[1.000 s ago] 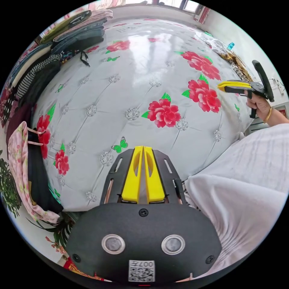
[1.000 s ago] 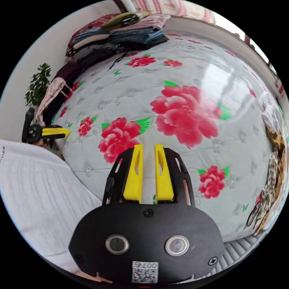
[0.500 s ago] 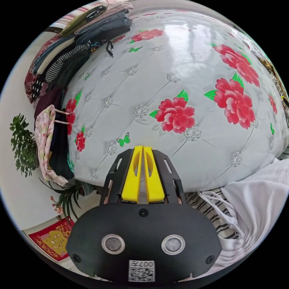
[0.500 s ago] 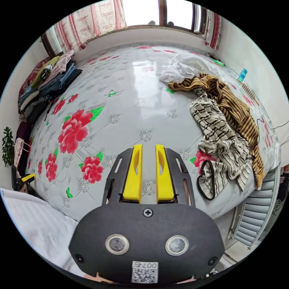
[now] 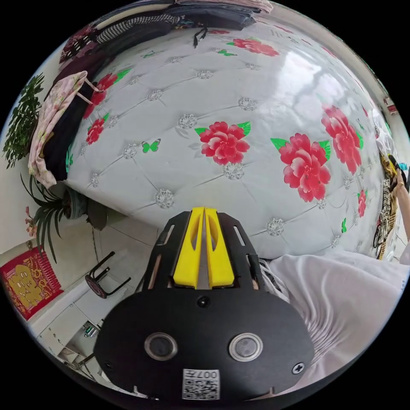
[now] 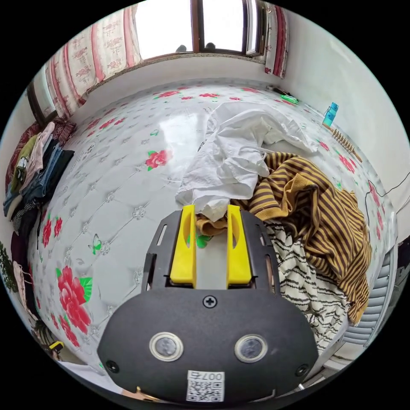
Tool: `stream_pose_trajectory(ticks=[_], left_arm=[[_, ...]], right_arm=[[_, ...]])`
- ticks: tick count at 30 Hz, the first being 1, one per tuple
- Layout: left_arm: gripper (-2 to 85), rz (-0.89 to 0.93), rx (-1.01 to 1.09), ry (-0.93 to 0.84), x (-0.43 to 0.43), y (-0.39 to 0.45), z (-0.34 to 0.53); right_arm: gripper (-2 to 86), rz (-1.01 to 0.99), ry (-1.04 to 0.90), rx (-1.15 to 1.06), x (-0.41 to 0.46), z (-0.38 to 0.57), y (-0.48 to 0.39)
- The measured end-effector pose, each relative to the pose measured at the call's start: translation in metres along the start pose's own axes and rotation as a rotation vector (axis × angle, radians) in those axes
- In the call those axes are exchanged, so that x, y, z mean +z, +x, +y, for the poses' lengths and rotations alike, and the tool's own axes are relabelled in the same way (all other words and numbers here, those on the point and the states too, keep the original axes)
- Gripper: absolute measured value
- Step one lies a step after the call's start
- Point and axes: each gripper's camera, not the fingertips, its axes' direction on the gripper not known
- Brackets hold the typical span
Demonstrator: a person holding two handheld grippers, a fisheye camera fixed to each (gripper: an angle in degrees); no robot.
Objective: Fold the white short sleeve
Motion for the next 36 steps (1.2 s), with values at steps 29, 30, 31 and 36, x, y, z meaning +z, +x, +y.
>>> stream_pose_trajectory(ticks=[29, 30, 31, 36], left_arm=[[-0.7, 0.480, 0.142, 0.385, -0.045, -0.270, 0.015], [-0.5, 0.479, 0.119, 0.389, -0.042, -0.294, 0.024], [-0.1, 0.480, 0.100, 0.387, -0.038, -0.315, 0.032], [4.3, 0.478, 0.111, 0.362, -0.027, -0.380, 0.062]], right_arm=[[5.2, -1.052, -0.272, -1.043, -0.077, 0.206, -0.506], [6.0, -0.983, -0.246, -0.977, -0.070, 0.196, -0.492], [6.4, -0.942, -0.229, -0.936, -0.067, 0.192, -0.483], [9.8, -0.559, -0.171, -0.600, -0.038, 0.171, -0.389]])
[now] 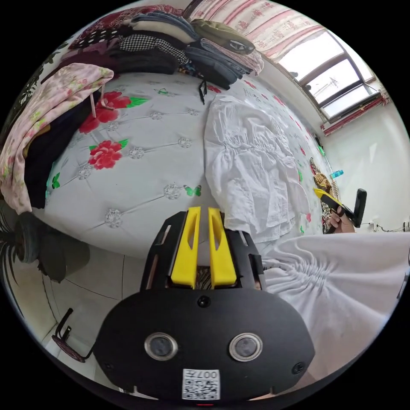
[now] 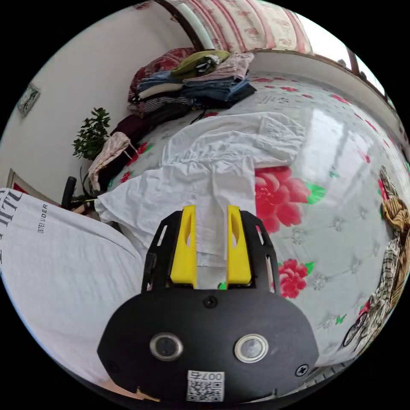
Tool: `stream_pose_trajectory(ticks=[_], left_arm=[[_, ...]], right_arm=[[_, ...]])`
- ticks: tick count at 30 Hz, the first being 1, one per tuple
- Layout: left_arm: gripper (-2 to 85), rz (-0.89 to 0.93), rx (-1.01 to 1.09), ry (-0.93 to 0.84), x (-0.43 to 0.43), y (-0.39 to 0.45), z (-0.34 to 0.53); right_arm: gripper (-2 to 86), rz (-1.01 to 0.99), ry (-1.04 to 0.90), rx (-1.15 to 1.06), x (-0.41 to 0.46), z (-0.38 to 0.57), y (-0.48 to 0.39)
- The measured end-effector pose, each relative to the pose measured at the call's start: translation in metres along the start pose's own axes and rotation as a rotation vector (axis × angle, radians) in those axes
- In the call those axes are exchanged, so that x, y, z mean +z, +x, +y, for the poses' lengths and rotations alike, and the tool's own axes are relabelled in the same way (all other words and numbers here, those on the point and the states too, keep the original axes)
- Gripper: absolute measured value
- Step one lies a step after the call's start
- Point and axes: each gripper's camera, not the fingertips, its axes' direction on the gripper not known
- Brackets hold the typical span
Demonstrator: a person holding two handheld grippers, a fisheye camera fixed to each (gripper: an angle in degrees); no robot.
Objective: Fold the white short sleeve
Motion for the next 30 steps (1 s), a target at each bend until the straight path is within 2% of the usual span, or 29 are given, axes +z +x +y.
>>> stream_pose_trajectory(ticks=[3, 9, 11, 13, 15, 17, 19, 24, 28, 30], left_arm=[[8.0, 0.062, 0.056, -0.008, -0.016, -0.022, 0.017], [14.6, 0.148, 0.179, -0.097, -0.005, -0.024, 0.029], [13.4, 0.132, 0.229, -0.117, 0.003, -0.013, 0.028], [4.9, 0.019, 0.269, -0.148, 0.013, -0.002, 0.021], [0.3, -0.034, 0.292, -0.151, 0.010, 0.000, 0.005], [-0.5, -0.023, 0.316, -0.085, -0.015, -0.002, -0.016], [-0.8, -0.024, 0.334, 0.125, -0.081, -0.006, -0.041], [-1.0, 0.054, 0.365, 0.478, -0.232, -0.007, -0.055], [-1.0, -0.006, 0.505, 0.720, -0.317, 0.017, -0.006], [-1.0, -0.024, 0.519, 0.706, -0.321, 0.019, 0.011]], right_arm=[[10.6, 0.098, -0.040, 0.098, -0.004, 0.020, 0.026], [8.7, 0.118, -0.129, 0.186, 0.019, 0.029, 0.046], [6.2, 0.110, -0.173, 0.182, 0.030, 0.023, 0.043], [2.9, 0.128, -0.199, 0.178, 0.029, 0.010, 0.038], [0.5, 0.157, -0.116, 0.135, -0.004, -0.018, 0.028], [0.0, 0.124, 0.001, 0.073, -0.052, -0.045, 0.018], [-0.2, 0.108, 0.148, 0.020, -0.118, -0.069, 0.008], [-0.4, 0.195, 0.573, -0.177, -0.319, -0.077, -0.049], [-0.4, 0.268, 0.727, -0.271, -0.381, -0.036, -0.074], [-0.4, 0.292, 0.687, -0.224, -0.382, -0.008, -0.065]])
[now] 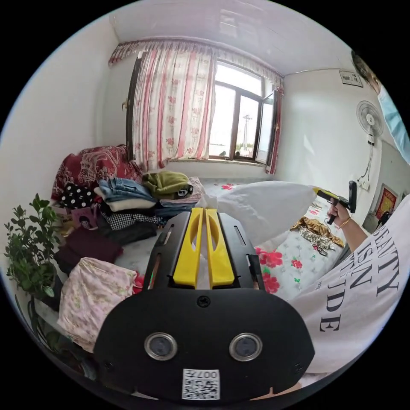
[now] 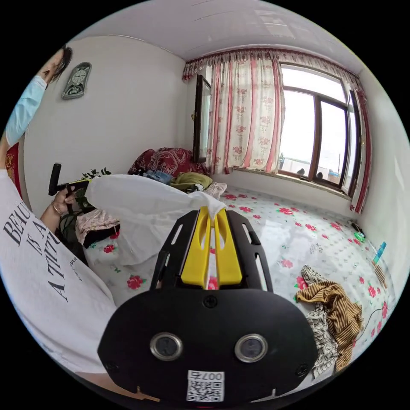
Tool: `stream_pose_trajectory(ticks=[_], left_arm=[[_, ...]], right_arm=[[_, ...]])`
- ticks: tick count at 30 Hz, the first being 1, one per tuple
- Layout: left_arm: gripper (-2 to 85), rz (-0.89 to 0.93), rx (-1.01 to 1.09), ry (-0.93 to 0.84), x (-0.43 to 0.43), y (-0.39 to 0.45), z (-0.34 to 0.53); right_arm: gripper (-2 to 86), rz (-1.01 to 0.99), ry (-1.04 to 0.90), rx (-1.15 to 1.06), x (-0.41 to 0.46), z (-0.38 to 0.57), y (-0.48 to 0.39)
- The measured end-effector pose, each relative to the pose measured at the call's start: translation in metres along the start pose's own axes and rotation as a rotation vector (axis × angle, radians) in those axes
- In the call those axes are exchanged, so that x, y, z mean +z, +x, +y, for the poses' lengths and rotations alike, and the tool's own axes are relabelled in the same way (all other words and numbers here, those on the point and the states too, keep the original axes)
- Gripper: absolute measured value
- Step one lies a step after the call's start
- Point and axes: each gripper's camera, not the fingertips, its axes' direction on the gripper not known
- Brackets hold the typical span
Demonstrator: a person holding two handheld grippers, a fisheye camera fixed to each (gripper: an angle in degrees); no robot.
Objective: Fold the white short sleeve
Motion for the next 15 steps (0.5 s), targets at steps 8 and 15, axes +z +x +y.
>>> stream_pose_trajectory(ticks=[8, 15], left_arm=[[-1.0, 0.091, -0.060, -0.440, 0.043, 0.004, 0.081], [-1.0, 0.144, -0.345, -0.506, 0.114, -0.069, 0.086]], right_arm=[[-0.4, -0.161, -0.298, 0.232, 0.008, 0.094, 0.034], [-0.4, -0.246, -0.455, 0.293, 0.137, 0.103, 0.056]])
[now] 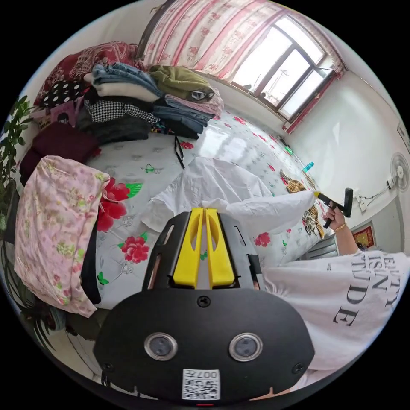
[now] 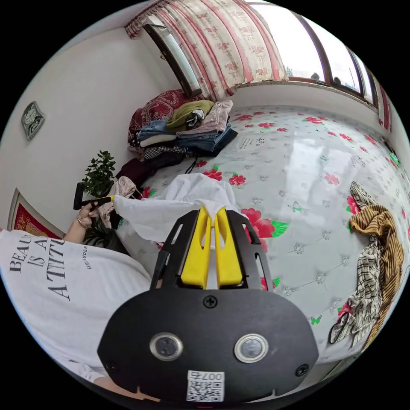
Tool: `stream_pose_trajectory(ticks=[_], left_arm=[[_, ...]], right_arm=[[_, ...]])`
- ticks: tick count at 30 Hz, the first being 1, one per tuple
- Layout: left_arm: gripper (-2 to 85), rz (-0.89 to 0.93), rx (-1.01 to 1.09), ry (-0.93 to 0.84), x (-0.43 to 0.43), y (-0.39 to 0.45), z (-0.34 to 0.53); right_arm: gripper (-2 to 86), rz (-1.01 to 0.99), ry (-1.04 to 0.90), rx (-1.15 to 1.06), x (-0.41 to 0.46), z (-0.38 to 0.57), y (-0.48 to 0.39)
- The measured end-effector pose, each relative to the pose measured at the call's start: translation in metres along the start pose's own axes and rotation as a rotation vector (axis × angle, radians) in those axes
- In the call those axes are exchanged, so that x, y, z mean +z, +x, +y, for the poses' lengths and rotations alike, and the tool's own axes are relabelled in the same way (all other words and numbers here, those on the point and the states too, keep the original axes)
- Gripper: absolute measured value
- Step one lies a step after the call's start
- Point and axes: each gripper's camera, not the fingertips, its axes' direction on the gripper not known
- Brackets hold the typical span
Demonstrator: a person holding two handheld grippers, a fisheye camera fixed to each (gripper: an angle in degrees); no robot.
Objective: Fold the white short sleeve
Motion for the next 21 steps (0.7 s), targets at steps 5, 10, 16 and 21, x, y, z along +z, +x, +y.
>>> stream_pose_trajectory(ticks=[5, 10, 16, 21], left_arm=[[-1.0, -0.013, 0.079, 0.202, -0.059, 0.032, -0.072], [-1.0, -0.084, 0.229, 0.568, -0.168, 0.104, -0.063], [-1.0, -0.179, 0.259, 0.596, -0.152, 0.148, 0.017], [-1.0, -0.176, 0.047, 0.303, -0.062, 0.141, 0.076]], right_arm=[[-0.4, 0.066, 0.114, -0.106, -0.003, -0.103, -0.019], [-0.4, 0.091, 0.598, -0.286, -0.126, -0.117, -0.071], [-0.4, 0.020, 0.689, -0.444, -0.156, -0.025, -0.070], [-0.4, 0.000, 0.279, -0.408, -0.046, 0.065, -0.021]])
